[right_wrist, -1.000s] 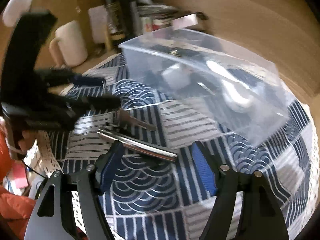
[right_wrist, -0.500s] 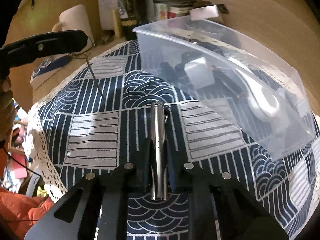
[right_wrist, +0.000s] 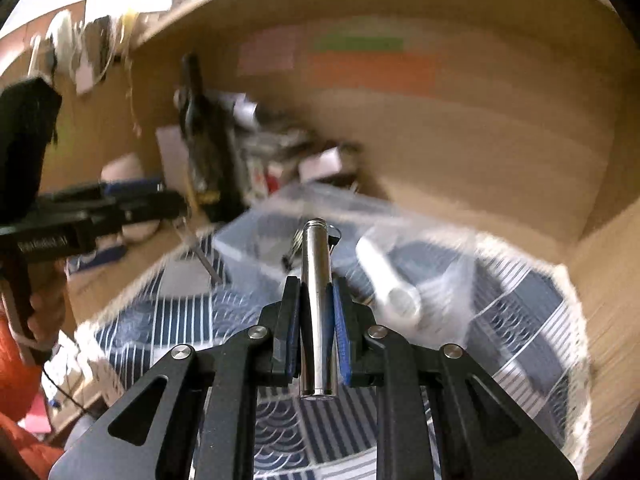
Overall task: Organize rigid objects
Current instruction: 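Carry the rod and keys into the clear box and open both grippers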
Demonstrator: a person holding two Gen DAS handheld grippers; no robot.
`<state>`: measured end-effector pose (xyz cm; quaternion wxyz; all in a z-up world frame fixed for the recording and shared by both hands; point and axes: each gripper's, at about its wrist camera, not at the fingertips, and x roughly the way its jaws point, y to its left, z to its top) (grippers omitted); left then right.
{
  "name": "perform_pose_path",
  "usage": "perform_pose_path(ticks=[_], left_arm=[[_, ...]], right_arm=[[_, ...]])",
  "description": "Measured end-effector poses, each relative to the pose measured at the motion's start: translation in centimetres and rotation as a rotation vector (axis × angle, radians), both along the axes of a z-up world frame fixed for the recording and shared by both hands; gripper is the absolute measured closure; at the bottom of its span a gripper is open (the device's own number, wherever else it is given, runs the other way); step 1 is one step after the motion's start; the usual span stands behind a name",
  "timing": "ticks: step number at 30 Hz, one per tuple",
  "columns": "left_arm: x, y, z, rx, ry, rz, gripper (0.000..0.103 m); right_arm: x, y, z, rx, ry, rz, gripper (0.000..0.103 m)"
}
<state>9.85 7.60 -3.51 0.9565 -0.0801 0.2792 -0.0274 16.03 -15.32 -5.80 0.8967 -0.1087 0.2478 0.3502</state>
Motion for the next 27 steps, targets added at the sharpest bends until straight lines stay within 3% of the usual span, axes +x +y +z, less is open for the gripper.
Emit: perform_pose_path(ticks=[5, 10, 27], left_arm=[[1.9, -0.1, 1.1, -0.008, -0.019, 0.014, 0.043], [4.1, 0.0, 0.4, -0.001, -0.002, 0.03, 0.043], [10.6, -0.9, -6.9, 0.025, 0.184, 0.012, 0.043]], right_arm=[[1.8, -0.7, 2.2, 0.041, -0.031, -0.028, 0.088], [4.3, 0.0, 1.9, 0.037, -0.02, -0.045, 0.088], [10.5, 4.9, -6.4, -0.148, 0.177, -0.003, 0.088]])
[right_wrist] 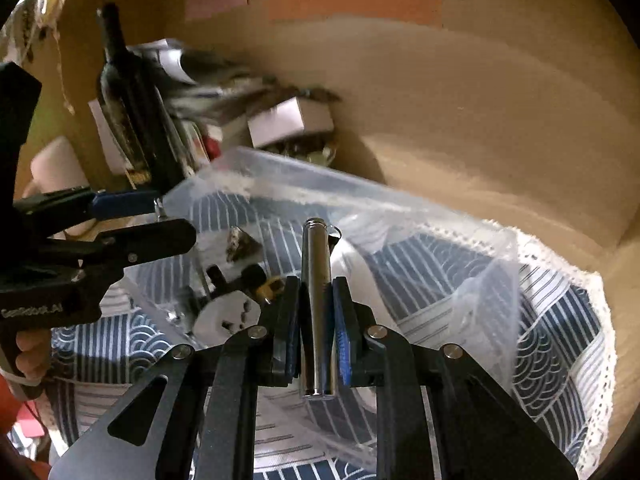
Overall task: Organize rigid objects
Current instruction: 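Carry the rod and keys into the clear box and open both grippers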
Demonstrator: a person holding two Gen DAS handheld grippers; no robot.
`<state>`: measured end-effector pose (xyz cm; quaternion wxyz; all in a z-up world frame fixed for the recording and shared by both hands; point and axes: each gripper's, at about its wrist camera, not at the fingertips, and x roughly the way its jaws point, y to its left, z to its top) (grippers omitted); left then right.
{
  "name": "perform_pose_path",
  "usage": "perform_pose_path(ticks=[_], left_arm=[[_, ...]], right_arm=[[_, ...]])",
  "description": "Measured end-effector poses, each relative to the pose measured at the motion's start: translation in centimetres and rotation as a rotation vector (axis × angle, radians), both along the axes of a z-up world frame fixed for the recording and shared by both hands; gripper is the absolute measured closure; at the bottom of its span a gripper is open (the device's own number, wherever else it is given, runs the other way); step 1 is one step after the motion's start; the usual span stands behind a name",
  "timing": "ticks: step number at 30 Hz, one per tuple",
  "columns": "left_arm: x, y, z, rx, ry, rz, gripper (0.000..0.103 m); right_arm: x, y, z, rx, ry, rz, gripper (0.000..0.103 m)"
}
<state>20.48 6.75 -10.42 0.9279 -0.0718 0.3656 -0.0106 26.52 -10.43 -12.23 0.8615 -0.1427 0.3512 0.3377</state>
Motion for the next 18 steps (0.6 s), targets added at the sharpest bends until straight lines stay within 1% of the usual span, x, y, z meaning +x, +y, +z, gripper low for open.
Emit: perform_pose_path(ticks=[2, 4, 7, 8, 14, 16, 18], left_arm=[[0.3, -0.1, -0.4, -0.008, 0.02, -0.011, 0.043], [0.3, -0.4, -0.5, 0.009, 0.021, -0.009, 0.043], [0.3, -0.6, -0.4, -0.002, 0.026, -0.018, 0.04], [0.2, -0.6, -0.3, -0.007, 0.027, -0.019, 0.038], [-1.2, -0.7, 1.1, 0.003, -0.011, -0.01, 0.037], [-2.0, -0.8, 1.9, 0.004, -0.035, -0.006, 0.036], [-2.9, -0.8, 2.7, 0.009, -0.062, -0.003, 0.034]], right_arm=[[0.3, 0.1, -0.4, -0.012, 0.017, -0.001, 0.088], [0.5, 0.0, -0.4, -0.009, 0.032, 0.0, 0.088], [0.3, 0.1, -0.3, -0.024, 0.02, -0.007, 0.086], [0.1, 0.0, -0.1, -0.023, 0.014, -0.006, 0.083], [-1.7, -0.6, 2.0, 0.001, -0.047, -0.008, 0.078], [-2.4, -0.9, 2.9, 0.017, -0.071, -0.012, 0.071], [-3.5, -1.4, 4.0, 0.033, -0.102, -0.017, 0.068]])
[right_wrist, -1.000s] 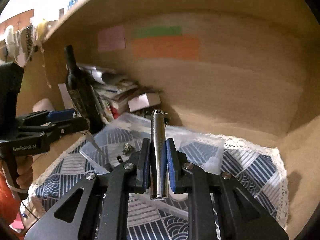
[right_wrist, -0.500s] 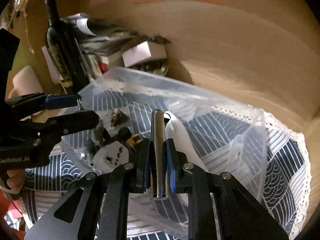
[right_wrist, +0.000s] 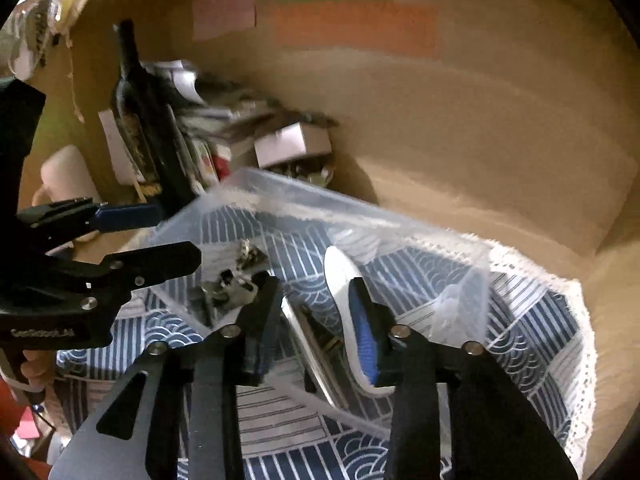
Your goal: Organize rigid objects
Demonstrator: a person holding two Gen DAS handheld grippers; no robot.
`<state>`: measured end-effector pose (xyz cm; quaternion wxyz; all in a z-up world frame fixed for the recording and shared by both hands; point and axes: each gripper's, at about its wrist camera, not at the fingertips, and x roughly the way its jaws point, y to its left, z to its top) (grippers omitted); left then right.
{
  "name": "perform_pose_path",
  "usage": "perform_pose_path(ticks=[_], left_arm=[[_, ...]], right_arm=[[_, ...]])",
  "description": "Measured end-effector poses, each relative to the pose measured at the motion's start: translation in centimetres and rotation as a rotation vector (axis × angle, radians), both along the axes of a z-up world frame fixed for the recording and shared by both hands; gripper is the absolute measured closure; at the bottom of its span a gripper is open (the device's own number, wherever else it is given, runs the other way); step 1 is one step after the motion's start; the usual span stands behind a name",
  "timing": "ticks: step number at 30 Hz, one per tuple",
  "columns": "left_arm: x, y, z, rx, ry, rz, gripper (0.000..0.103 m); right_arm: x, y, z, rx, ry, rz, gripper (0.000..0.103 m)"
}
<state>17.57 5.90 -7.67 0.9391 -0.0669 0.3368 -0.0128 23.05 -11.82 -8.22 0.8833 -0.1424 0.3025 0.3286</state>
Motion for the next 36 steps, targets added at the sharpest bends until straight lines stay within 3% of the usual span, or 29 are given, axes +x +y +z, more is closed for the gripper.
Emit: perform_pose_path(ticks=[2, 6, 9, 13, 16, 26, 36], left_arm=[[-1.1, -0.1, 0.9, 0.014, -0.036, 0.007, 0.032], [-3.5, -0.7, 2.9, 0.025, -0.107, 0.011, 0.027], [-5.5, -1.5, 4.3, 0.031, -0.166, 0.026, 0.02], [-8.0, -2.9, 5.9, 0.044, -0.229, 0.036, 0.019], [-9.7, -3.9, 6.8, 0.056, -0.275, 0.044, 0.009], [-13.9, -6.7, 8.4, 0.104, -0.378, 0.042, 0.0], [-15.0, -7.2, 8.7, 0.093, -0.397, 0.046, 0.0]], right_arm=[[-1.1, -0.6, 1.2, 0.021, -0.032, -0.007, 0.064], [-3.6, -1.9, 3.3, 0.069, -0.107, -0.033, 0.042], [-5.7, -3.0, 4.8, 0.104, -0.162, -0.052, 0.031], [-8.4, -4.3, 6.4, 0.143, -0.234, -0.083, 0.012], [-10.0, -5.2, 7.2, 0.174, -0.267, -0.094, 0.001], [-13.6, -6.9, 8.1, 0.234, -0.321, -0.118, 0.0], [-15.1, -7.9, 8.4, 0.266, -0.348, -0.139, 0.0]])
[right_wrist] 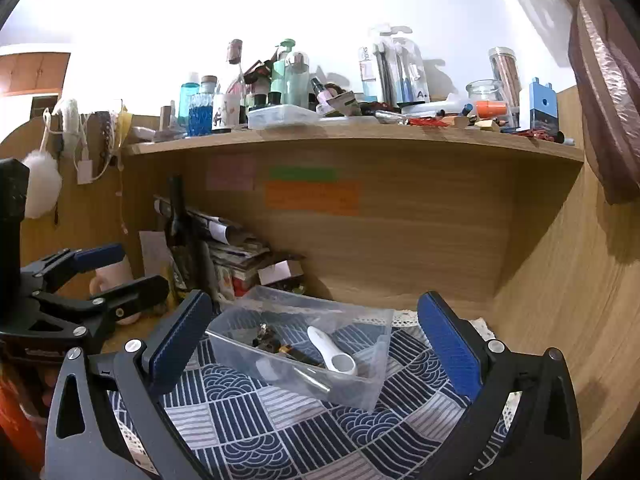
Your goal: Organize rigid objects
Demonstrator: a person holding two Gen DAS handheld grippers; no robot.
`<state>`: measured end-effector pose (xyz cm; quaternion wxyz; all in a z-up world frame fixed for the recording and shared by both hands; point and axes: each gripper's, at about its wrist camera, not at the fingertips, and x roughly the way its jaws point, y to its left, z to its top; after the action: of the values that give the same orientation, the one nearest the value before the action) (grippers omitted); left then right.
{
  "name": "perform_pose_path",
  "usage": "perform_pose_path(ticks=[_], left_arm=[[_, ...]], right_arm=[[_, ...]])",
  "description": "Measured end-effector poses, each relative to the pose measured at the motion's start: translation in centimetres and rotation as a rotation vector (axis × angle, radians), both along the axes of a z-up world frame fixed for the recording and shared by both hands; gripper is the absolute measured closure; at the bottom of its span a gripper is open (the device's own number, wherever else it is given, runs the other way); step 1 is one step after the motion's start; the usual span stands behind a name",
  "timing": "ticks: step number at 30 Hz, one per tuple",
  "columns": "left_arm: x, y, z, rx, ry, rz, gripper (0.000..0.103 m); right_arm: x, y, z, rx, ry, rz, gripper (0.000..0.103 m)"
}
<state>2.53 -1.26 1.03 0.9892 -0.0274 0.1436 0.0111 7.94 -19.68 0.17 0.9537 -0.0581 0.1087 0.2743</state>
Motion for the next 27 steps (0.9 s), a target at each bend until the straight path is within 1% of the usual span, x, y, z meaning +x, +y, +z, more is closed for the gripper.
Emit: perform_pose_path(ticks=[5, 27], left_arm=[[-0.15, -0.09, 0.05, 0.003, -0.008, 0.008, 0.0], [0.39, -0.26, -0.25, 0.01, 0.006, -0.007, 0.0]], right_arm=[[-0.07, -0.13, -0.06, -0.001, -0.002, -0.002, 0.0], [0.4, -0.21, -0.33, 0.009, 0.019, -0.003, 0.0]])
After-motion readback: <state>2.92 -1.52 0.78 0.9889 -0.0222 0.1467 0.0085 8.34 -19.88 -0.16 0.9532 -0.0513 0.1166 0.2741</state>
